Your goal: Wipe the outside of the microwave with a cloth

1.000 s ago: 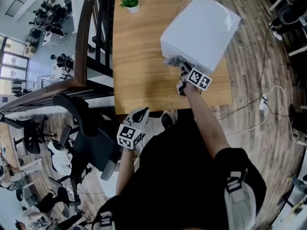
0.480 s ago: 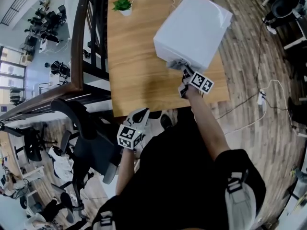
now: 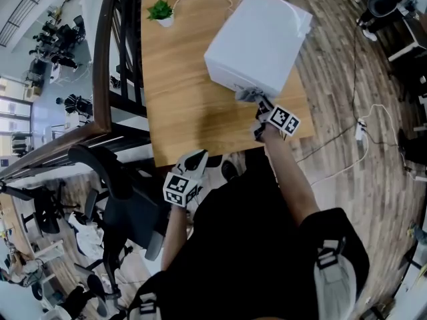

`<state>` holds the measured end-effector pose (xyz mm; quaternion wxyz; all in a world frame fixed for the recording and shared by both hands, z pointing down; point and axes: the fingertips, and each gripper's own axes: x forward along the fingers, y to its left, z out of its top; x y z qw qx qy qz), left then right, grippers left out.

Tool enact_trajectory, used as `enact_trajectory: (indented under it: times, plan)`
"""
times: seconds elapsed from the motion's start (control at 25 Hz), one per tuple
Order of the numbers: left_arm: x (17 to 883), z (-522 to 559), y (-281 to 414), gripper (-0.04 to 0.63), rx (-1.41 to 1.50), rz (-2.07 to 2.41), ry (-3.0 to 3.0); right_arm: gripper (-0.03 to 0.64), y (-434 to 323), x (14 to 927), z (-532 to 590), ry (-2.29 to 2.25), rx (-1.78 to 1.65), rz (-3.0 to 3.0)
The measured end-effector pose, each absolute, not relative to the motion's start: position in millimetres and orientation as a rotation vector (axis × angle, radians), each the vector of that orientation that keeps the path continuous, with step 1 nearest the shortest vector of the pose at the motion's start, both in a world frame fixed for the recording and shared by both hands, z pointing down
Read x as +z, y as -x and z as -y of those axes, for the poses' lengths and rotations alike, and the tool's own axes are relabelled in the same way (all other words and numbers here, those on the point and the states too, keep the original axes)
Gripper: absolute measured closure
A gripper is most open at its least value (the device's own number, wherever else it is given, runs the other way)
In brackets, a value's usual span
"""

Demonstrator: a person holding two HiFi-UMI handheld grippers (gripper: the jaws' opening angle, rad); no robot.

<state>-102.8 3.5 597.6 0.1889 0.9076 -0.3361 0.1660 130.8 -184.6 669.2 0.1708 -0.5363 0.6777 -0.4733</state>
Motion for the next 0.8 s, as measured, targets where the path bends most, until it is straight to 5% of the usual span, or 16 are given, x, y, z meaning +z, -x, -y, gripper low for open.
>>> enact_trajectory:
  times: [0.8]
  plan:
    - [603,2,92,0.594,0.466,0.867,-2.569,0.574,-160,669,165,1.554,-1.307,-1.881]
